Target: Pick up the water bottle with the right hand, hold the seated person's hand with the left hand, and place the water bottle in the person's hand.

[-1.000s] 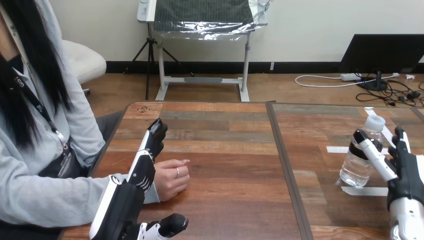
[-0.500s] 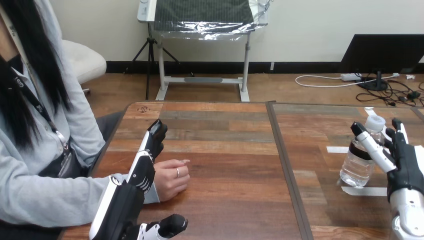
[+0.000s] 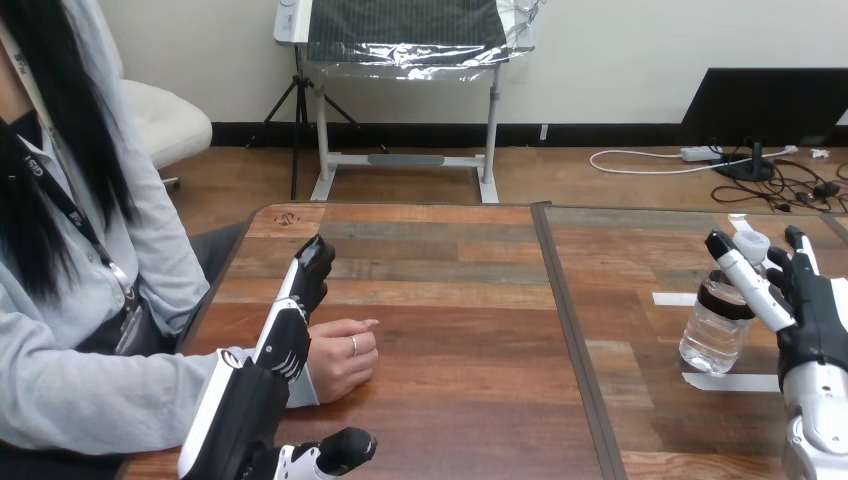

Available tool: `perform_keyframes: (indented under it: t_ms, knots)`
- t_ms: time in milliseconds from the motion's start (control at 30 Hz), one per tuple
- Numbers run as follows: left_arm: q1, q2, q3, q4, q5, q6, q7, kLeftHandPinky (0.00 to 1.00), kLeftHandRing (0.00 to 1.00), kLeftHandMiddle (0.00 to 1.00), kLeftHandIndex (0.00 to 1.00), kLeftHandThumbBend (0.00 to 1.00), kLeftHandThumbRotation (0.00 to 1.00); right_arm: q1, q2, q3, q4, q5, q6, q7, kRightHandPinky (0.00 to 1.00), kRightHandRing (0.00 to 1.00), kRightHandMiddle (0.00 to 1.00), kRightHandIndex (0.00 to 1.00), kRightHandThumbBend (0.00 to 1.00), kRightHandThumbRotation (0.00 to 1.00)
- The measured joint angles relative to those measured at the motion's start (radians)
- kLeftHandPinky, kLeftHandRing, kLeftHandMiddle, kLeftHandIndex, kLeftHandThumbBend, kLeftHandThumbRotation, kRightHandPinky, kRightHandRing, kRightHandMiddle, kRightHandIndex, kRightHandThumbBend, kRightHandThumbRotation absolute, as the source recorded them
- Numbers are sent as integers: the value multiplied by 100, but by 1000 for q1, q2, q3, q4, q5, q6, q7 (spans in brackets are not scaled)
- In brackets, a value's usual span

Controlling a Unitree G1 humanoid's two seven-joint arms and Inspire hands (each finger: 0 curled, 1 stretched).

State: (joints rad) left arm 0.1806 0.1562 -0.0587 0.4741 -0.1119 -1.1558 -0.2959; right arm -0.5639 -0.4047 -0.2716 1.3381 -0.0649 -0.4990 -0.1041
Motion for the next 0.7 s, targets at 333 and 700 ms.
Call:
perform_keyframes:
  t_ms: [333, 700]
  knots:
    - [3, 0, 0, -10, -1, 0, 0, 100, 100, 100, 100, 100, 70, -27, 0, 12, 2, -19, 33, 0, 86, 95, 94, 98, 100, 65]
    - [12, 0, 0, -10, -1, -2, 0, 100, 100, 100, 100, 100, 68, -53, -1, 33, 2, -35, 66, 0, 85, 95, 95, 99, 100, 63]
